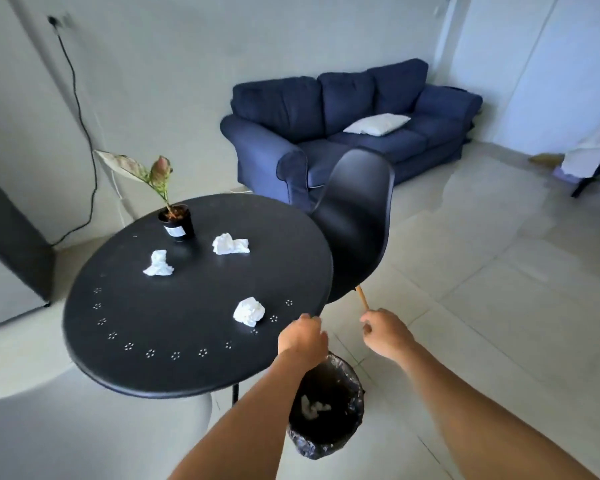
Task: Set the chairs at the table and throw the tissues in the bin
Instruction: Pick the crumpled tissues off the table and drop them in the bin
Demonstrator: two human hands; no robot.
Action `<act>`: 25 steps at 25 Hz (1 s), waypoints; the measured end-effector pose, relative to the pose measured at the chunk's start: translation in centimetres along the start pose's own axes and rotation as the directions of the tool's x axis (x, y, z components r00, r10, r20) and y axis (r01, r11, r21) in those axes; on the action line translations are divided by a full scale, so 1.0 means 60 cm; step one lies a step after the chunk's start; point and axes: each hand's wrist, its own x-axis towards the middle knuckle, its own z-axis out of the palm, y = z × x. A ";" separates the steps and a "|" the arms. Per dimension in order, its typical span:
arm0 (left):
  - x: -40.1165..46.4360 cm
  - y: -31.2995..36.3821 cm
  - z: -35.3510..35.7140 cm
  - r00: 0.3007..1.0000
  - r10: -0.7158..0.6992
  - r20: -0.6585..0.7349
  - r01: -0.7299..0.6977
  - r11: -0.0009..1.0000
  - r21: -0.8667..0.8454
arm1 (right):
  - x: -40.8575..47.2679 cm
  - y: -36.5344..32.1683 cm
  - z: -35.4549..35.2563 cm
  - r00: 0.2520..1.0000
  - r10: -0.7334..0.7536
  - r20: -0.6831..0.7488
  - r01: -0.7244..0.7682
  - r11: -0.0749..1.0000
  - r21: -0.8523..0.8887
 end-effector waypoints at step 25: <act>0.292 -0.566 -0.182 0.895 -0.446 0.000 0.446 0.895 -0.032 | 0.477 -0.523 0.118 0.916 -0.269 0.297 0.355 0.889 -0.290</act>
